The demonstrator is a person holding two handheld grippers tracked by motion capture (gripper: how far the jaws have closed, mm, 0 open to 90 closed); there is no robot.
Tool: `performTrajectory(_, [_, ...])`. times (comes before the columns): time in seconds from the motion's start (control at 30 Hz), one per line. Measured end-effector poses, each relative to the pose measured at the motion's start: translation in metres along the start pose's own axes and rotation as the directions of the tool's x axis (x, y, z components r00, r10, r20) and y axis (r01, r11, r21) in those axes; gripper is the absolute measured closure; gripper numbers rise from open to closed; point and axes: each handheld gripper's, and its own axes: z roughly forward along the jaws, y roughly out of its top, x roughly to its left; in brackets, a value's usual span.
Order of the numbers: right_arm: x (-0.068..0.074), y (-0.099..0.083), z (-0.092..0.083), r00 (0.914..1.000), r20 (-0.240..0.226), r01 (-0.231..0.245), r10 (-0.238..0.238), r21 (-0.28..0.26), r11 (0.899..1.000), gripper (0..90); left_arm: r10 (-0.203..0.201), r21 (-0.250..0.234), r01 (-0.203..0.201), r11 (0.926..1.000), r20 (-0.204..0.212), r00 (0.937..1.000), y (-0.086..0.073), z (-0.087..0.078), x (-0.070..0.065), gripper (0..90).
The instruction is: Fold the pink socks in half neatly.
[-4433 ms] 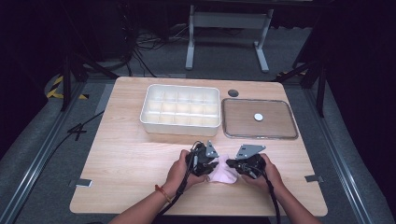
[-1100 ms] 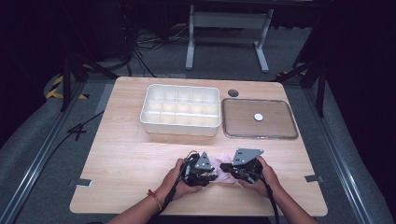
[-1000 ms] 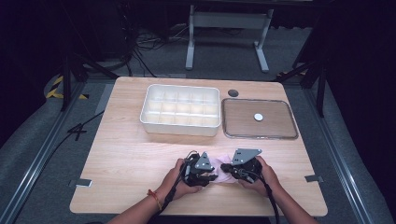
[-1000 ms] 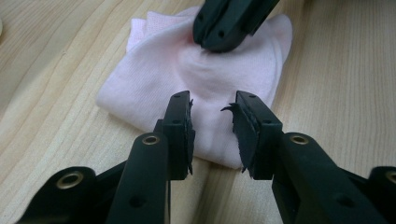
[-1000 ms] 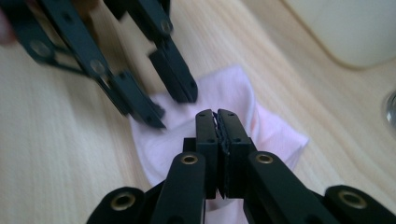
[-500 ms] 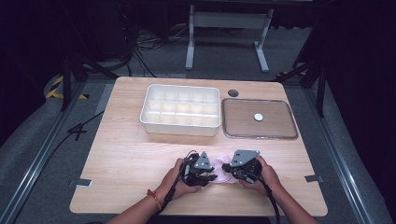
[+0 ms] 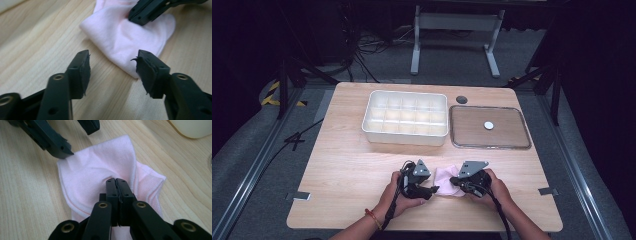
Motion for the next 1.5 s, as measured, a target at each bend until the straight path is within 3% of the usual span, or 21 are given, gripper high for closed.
performTrajectory(0.17, [0.000, -0.001, -0.001, 1.0000, -0.002, -0.005, 0.005, 0.000, 1.000, 89.6, -0.005, -0.017, 0.004, 0.9999, -0.028, 0.9996, 0.002, 0.006, -0.003, 38.8])
performTrajectory(0.3, [0.001, -0.001, -0.001, 1.0000, -0.003, -0.010, 0.010, -0.003, 1.000, 89.6, 0.022, -0.023, -0.024, 0.9995, -0.055, 0.9982, 0.002, 0.009, -0.006, 37.1])
performTrajectory(0.4, [0.002, -0.001, -0.002, 0.9999, -0.008, -0.008, 0.008, 0.000, 1.000, 89.5, 0.031, -0.021, -0.032, 0.9993, -0.060, 0.9977, 0.003, 0.010, -0.006, 37.5])
performTrajectory(0.47, [0.004, -0.001, -0.002, 0.9998, -0.017, -0.012, 0.012, 0.000, 1.000, 89.5, 0.022, -0.020, -0.023, 0.9995, -0.060, 0.9980, 0.004, 0.010, -0.002, 42.8])
performTrajectory(0.6, [0.008, 0.001, -0.001, 0.9995, -0.030, 0.000, 0.000, 0.002, 1.000, 89.5, -0.002, -0.024, 0.002, 0.9997, -0.026, 0.9997, 0.005, 0.008, 0.006, 55.4])
performTrajectory(0.73, [0.010, 0.002, -0.001, 0.9996, -0.024, 0.013, -0.013, 0.004, 1.000, 89.4, 0.007, -0.008, -0.007, 0.9999, 0.008, 0.9999, 0.008, 0.008, 0.008, 64.6])
performTrajectory(0.8, [0.010, 0.001, -0.001, 0.9996, -0.024, 0.011, -0.011, 0.004, 1.000, 89.4, 0.005, 0.015, -0.005, 0.9999, 0.015, 0.9999, 0.011, 0.006, 0.010, 61.0])
performTrajectory(0.83, [0.010, 0.001, -0.001, 0.9997, -0.023, 0.010, -0.010, 0.005, 1.000, 89.5, -0.030, 0.004, 0.030, 0.9995, 0.060, 0.9977, 0.011, 0.006, 0.013, 56.9])
performTrajectory(0.87, [0.010, 0.001, -0.001, 0.9997, -0.022, 0.009, -0.009, 0.004, 1.000, 89.4, -0.050, 0.007, 0.050, 0.9987, 0.068, 0.9964, 0.011, 0.005, 0.014, 52.6])
performTrajectory(1.03, [0.010, 0.001, -0.001, 0.9997, -0.023, 0.012, -0.011, 0.003, 1.000, 89.5, -0.024, 0.022, 0.023, 0.9995, 0.063, 0.9977, 0.011, 0.007, 0.009, 48.1])
performTrajectory(1.2, [0.011, 0.001, -0.001, 0.9997, -0.013, 0.019, -0.019, 0.002, 1.000, 89.5, 0.019, 0.021, -0.020, 0.9996, 0.052, 0.9985, 0.012, 0.009, 0.004, 57.4])
performTrajectory(1.5, [0.012, 0.003, -0.003, 0.9996, 0.002, 0.028, -0.028, -0.003, 1.000, 85.5, 0.009, 0.010, -0.010, 0.9999, 0.087, 0.9962, 0.011, 0.008, 0.009, 78.5])
